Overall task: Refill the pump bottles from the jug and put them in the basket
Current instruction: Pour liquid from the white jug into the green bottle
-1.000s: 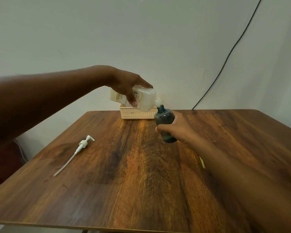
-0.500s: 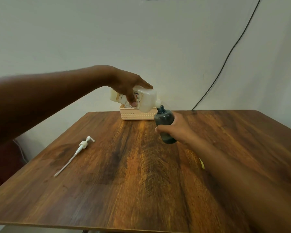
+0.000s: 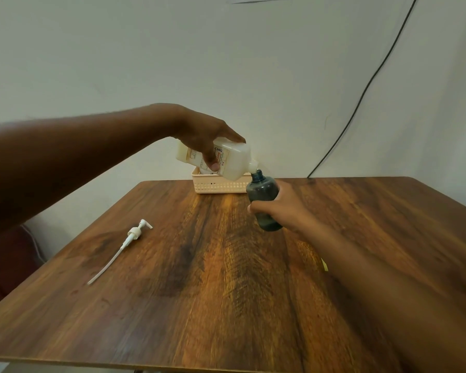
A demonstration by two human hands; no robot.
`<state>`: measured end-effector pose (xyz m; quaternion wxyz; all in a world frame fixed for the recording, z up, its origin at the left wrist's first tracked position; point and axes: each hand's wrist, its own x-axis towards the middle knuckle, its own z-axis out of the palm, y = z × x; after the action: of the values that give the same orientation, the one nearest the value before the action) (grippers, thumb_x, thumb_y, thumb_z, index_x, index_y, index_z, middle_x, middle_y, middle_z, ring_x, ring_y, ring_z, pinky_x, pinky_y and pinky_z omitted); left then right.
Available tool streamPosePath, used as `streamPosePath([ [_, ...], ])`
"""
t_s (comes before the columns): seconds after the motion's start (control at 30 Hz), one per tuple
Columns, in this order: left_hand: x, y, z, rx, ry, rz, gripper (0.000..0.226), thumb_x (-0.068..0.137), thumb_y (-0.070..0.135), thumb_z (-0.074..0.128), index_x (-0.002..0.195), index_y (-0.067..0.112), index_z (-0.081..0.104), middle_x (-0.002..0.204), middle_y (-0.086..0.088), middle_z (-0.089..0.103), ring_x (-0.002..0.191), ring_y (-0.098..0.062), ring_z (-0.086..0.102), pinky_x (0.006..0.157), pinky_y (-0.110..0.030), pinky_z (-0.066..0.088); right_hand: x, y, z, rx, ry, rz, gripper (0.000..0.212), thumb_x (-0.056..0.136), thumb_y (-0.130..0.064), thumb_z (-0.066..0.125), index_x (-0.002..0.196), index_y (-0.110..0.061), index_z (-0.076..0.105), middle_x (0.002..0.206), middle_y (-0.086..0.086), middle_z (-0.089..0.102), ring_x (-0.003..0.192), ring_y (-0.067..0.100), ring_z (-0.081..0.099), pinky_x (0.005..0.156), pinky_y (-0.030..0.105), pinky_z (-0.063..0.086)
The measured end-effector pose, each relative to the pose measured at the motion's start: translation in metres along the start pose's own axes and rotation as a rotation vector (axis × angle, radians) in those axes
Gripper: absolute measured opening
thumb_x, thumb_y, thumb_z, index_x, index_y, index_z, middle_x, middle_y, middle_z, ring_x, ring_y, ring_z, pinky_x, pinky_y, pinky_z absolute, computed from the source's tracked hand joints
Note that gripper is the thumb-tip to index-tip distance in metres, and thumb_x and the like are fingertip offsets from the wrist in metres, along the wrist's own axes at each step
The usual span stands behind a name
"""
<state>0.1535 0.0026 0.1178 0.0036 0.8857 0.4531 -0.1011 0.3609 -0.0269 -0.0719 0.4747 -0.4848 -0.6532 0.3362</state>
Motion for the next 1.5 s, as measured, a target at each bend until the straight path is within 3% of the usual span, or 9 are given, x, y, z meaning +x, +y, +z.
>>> streamPosePath([
  [0.2,-0.0009,0.0027,-0.0013,0.017,-0.002,-0.009,0.086,0.088,0.023,0.079,0.159,0.033,0.031,0.134,0.005,0.055,0.117,-0.018,0.053,0.108,-0.047,0.048,-0.002,-0.0003,-0.0001,-0.004,0.004,-0.001,0.058,0.069,-0.022,0.09,0.116,-0.034,0.059,0.109,-0.011,0.064,0.1,0.011,0.061,0.075,0.026,0.051],
  [0.33,-0.0013,0.0034,-0.0022,0.022,-0.004,-0.011,0.087,0.088,0.023,0.08,0.159,0.035,0.031,0.134,0.004,0.056,0.116,-0.018,0.054,0.106,-0.047,0.049,-0.0024,-0.0011,-0.0004,0.006,0.005,-0.002,0.049,0.069,-0.021,0.089,0.106,-0.037,0.06,0.106,-0.012,0.065,0.096,0.011,0.062,0.074,0.026,0.052],
  [0.5,-0.0006,0.0033,-0.0025,0.028,0.006,-0.018,0.087,0.088,0.024,0.08,0.159,0.034,0.031,0.139,0.002,0.057,0.116,-0.017,0.054,0.107,-0.048,0.049,-0.0022,-0.0001,-0.0007,0.001,0.005,0.005,0.065,0.071,-0.021,0.089,0.129,-0.024,0.06,0.116,-0.003,0.065,0.105,0.016,0.062,0.085,0.032,0.055],
  [0.7,-0.0008,0.0044,-0.0037,0.038,0.002,-0.032,0.087,0.088,0.023,0.079,0.159,0.034,0.03,0.142,0.0,0.056,0.117,-0.018,0.053,0.109,-0.05,0.049,-0.0013,-0.0009,-0.0002,-0.002,0.009,-0.003,0.061,0.07,-0.022,0.089,0.123,-0.028,0.06,0.114,-0.006,0.065,0.102,0.015,0.063,0.08,0.029,0.054],
  [0.97,-0.0002,0.006,-0.0053,0.061,0.001,-0.039,0.088,0.088,0.024,0.079,0.16,0.035,0.029,0.144,-0.001,0.055,0.12,-0.019,0.052,0.11,-0.052,0.048,0.0004,-0.001,-0.0015,-0.018,0.011,0.01,0.07,0.071,-0.022,0.089,0.134,-0.02,0.058,0.124,0.001,0.064,0.11,0.02,0.062,0.094,0.038,0.056],
  [1.5,-0.0029,0.0077,-0.0065,0.044,-0.006,-0.045,0.088,0.088,0.021,0.079,0.16,0.035,0.029,0.143,0.0,0.055,0.119,-0.018,0.051,0.109,-0.049,0.047,-0.0031,-0.0052,-0.0007,-0.018,0.007,-0.009,0.064,0.071,-0.018,0.089,0.128,-0.022,0.062,0.112,-0.007,0.066,0.101,0.011,0.062,0.078,0.026,0.052],
])
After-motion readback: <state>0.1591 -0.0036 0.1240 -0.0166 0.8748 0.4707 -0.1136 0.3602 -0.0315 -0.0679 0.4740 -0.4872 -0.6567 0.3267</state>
